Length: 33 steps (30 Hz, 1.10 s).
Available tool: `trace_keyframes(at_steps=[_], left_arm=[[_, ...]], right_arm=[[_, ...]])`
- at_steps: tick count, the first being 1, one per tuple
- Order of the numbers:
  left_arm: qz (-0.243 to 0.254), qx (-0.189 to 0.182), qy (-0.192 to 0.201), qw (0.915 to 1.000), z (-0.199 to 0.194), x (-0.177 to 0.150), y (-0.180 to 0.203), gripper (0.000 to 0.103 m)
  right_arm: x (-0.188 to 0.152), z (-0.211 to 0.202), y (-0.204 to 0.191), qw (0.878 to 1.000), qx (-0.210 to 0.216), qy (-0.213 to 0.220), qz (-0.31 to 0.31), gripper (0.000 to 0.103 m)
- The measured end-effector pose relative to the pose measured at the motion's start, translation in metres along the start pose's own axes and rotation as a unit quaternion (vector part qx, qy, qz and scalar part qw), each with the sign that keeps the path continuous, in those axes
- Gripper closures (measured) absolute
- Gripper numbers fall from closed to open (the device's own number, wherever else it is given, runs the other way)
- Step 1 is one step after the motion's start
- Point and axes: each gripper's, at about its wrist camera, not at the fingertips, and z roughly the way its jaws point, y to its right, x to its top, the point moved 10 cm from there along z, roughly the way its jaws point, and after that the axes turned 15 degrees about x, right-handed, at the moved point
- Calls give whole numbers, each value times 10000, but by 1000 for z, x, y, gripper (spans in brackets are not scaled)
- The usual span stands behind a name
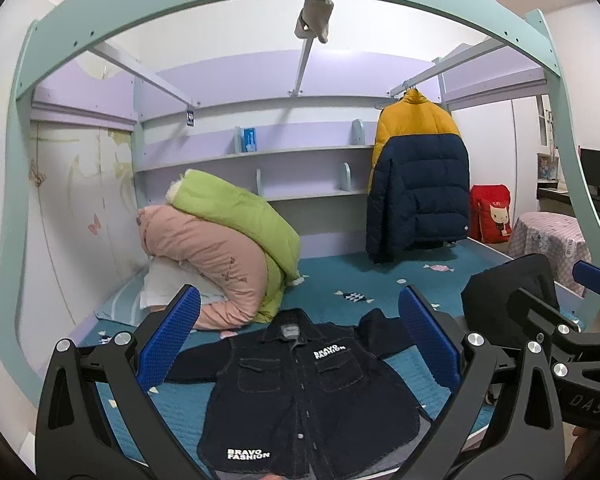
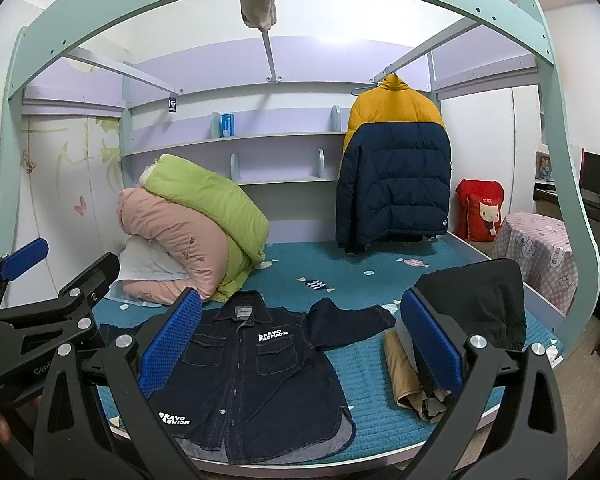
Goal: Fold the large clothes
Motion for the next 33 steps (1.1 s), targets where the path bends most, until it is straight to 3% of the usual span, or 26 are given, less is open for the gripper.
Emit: trace_keyframes(at_steps=[33], left_arm=[[-40,-57,-219,9997,14,-11,6,4]], right_arm=[[-8,16,11,9999,-49,-126,21,7]])
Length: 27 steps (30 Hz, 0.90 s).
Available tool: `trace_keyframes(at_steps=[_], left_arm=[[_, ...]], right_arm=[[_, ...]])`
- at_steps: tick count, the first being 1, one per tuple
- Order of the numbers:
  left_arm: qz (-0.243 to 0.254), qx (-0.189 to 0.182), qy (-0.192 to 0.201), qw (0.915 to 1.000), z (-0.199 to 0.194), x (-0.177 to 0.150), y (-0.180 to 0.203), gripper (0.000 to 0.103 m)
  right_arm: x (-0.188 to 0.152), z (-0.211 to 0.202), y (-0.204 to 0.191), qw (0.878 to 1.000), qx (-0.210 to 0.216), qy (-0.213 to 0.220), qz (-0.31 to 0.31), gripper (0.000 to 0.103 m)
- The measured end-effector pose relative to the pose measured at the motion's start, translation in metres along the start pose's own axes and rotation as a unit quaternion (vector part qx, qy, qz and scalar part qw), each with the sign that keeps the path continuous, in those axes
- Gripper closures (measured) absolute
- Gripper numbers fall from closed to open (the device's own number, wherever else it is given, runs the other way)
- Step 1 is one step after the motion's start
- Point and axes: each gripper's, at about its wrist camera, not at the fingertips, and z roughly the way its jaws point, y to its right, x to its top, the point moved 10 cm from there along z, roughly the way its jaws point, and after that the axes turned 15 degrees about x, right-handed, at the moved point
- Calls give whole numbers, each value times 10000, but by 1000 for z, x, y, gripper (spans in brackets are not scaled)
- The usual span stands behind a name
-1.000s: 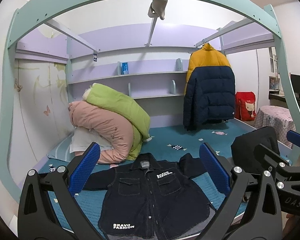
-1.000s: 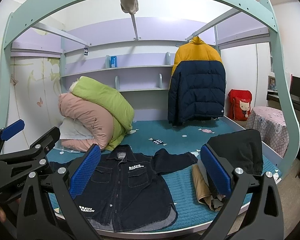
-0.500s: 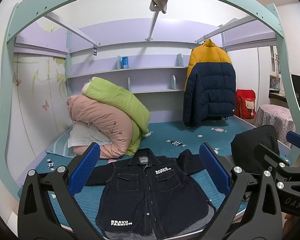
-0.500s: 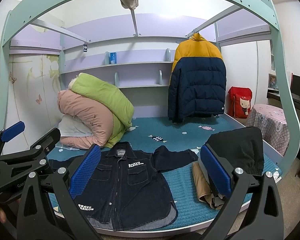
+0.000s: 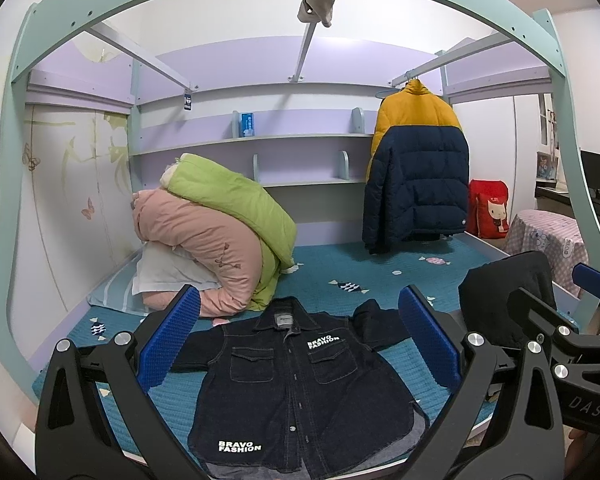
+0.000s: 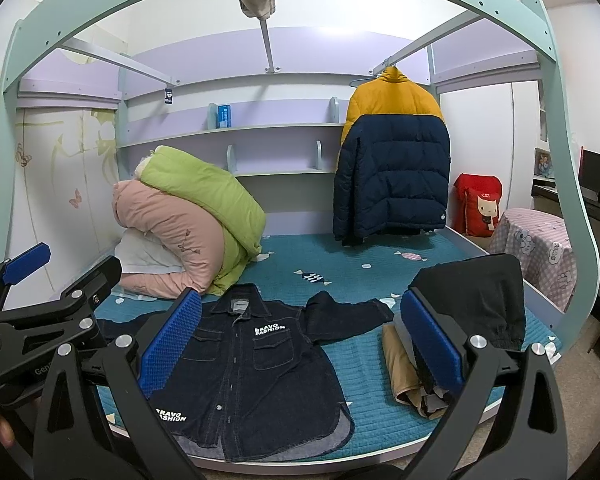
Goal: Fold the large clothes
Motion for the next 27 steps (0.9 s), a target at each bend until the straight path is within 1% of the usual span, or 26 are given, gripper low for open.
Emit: trace_keyframes(at_steps=[6,13,19,25,27], left_arm=[[1,-2,-33,10000,2,-3,3,4],[9,10,-202,9998,26,-14,3,4],[8,104,-472,9988,61,-31,-5,4],[-51,243,-921,9954,114,-59,-26,4],[-72,350,-1104,9932,136,-73,-37,4]], right_arm=[[-2,1,1,10000,16,-32,7,7],[-9,20,2,9998,27,-217,23,7],[-21,57,-4,9986,127,-515,46,7],[-40,110,-18,9947,324,-974,75,7],[-46,131,-25,9929,397,-1122,83,7]])
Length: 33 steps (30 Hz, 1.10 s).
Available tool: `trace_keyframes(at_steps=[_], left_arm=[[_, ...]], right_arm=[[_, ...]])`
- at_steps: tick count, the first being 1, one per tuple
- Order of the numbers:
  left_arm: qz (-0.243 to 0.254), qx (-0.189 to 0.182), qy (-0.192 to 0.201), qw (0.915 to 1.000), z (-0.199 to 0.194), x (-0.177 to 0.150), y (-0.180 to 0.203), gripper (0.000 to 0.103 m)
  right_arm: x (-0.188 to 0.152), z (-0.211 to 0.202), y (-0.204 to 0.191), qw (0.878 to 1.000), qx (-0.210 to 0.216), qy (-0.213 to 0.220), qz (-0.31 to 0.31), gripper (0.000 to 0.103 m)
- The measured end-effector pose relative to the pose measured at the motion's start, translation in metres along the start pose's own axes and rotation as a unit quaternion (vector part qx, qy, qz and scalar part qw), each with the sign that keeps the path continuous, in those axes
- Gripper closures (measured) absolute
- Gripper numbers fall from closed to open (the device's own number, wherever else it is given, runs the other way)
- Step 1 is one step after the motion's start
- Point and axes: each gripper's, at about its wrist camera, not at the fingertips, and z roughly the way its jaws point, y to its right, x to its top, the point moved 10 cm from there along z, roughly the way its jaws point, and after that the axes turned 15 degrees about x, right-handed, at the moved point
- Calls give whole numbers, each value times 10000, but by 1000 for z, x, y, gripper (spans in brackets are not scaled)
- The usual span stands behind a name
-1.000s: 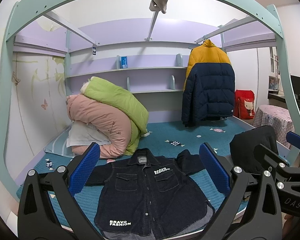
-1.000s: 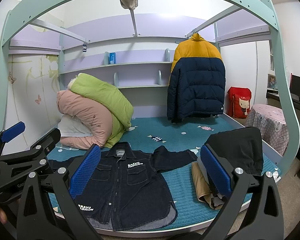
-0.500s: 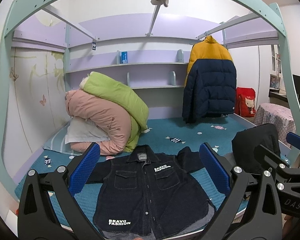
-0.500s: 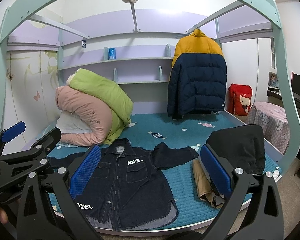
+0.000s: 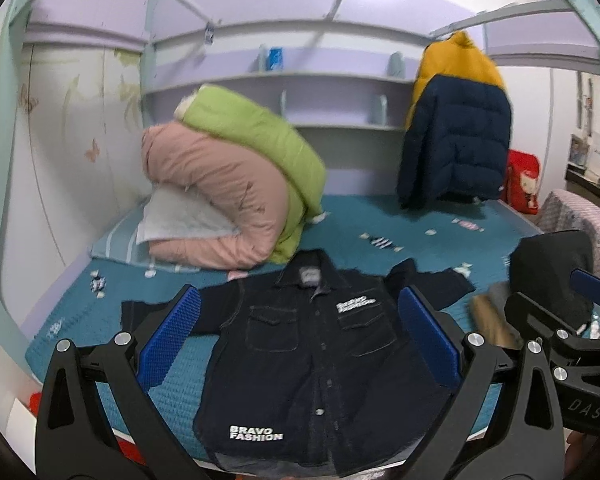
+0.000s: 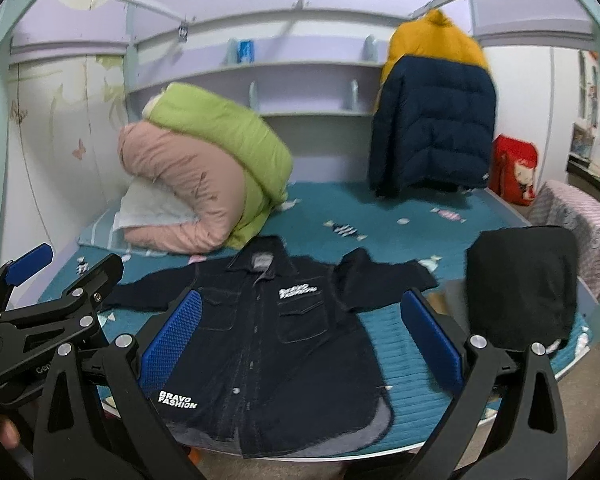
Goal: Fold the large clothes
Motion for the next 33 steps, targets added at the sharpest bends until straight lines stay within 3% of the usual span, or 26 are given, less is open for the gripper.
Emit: trace_keyframes(at_steps=[8,14,17,19,24,26,28,32,33], left_arm=[[-226,359,-768,9961,106,-39,-51,4],[-564,490,-1670,9831,211,-90,-110,4],[-944,618,-2210,9687,264,-121,-151,4],[-1093,940,-2471,9582,303,-146,-190,4],[-1628,1407,-2913,9321,375,-195,-277,4],[-1981,1334,-3030,9226,400,-210,-304,4],[-2457,1218,-3249,9051,427,-228,-325,4],[-3093,846,-3349,8860,456,-238,-337,4],[-3286,717,-3414,8777,464,-240,-338,4]], right_arm=[[-18,111,-34,9966,413,-712,-73,7],[-49,227,-75,9866,899,-1355,-133,7],[-68,287,-89,9805,1021,-1673,-175,7],[-79,321,-96,9767,1080,-1848,-149,7],[-100,387,-111,9688,1286,-2119,-55,7],[-105,407,-113,9672,1295,-2185,-23,7],[-109,425,-114,9652,1296,-2269,42,7],[-114,453,-118,9625,1342,-2356,63,7],[-115,456,-119,9625,1342,-2359,45,7]])
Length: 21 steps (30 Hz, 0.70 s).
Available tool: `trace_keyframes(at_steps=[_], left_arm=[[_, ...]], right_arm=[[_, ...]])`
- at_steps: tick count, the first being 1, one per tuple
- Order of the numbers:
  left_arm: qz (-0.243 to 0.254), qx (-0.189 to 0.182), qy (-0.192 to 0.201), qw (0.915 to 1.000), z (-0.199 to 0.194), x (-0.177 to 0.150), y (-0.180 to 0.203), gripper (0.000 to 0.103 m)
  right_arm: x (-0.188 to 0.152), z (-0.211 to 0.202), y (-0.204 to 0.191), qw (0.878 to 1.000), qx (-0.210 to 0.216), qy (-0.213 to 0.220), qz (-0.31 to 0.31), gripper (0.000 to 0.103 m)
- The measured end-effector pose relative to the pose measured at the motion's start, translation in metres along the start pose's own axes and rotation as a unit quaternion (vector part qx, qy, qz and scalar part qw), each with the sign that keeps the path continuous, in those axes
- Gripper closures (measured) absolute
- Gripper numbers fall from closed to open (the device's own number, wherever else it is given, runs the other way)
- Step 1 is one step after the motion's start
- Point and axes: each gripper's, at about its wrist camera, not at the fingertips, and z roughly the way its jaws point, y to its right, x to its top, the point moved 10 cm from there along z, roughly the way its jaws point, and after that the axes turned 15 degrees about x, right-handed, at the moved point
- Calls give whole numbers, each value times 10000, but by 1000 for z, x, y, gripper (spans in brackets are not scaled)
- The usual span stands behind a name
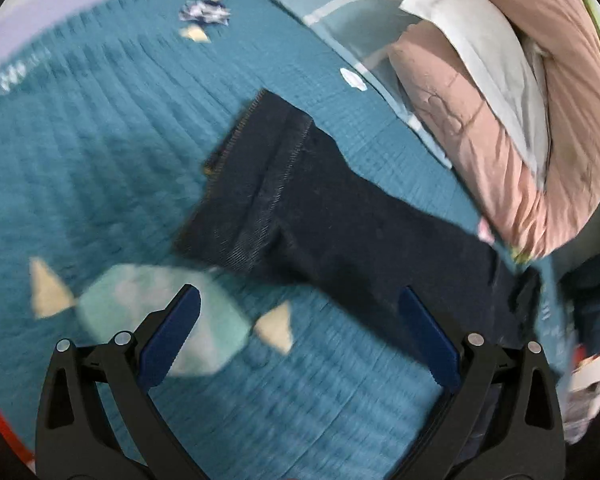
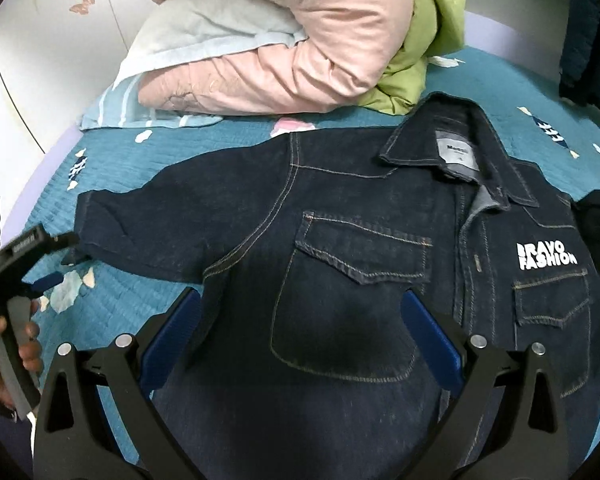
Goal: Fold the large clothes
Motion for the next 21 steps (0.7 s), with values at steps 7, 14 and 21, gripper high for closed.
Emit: trace_keyframes(at_steps=[7,14,21], left_arm=[[-637,-505,-254,9964,14,14,10,5],[-632,-732,-124,9952,21,20,11,77],[17,-869,716,9936,-39,30,33,90]], right_arm=[[4,17,3,9999,92,-87,-35,7],[9,33,17,9992,207,-38,338,7],[18,67,3,9966,687,-225,405,66]])
